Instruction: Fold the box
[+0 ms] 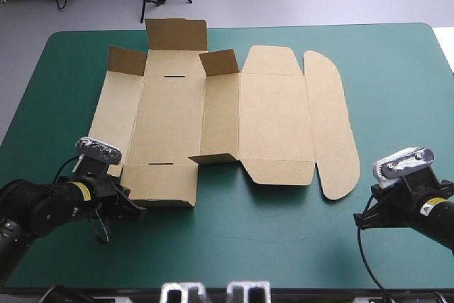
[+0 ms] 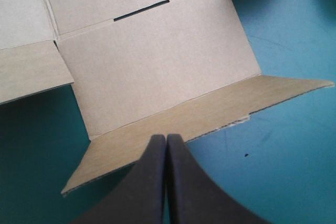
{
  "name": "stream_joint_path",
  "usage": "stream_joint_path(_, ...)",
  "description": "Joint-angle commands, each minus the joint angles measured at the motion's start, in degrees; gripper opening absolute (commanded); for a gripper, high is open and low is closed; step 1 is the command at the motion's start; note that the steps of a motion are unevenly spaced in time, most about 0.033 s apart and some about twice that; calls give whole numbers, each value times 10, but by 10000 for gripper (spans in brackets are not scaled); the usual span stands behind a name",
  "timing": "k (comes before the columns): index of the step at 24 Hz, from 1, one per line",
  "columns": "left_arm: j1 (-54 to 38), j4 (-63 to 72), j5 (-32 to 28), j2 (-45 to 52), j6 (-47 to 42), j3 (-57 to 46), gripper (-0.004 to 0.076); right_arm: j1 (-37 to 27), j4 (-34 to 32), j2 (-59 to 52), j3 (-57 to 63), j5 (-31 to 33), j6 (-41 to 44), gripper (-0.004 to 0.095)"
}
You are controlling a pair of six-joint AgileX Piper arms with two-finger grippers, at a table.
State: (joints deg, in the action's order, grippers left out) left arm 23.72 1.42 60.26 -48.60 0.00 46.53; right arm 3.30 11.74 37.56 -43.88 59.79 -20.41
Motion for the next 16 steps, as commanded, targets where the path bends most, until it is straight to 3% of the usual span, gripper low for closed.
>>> stream_joint_path(1,1,24,-35,4,-4,19,-9,2,10,0,-13,-31,-5,-19)
stream_joint_path(6,1,19,-110,-26,-4,34,-8,2,10,0,-13,-33,-5,-19)
stream_joint_path(16,1,95,-104,-246,92,201,15,2,12,0,-13,-34,-5,-18)
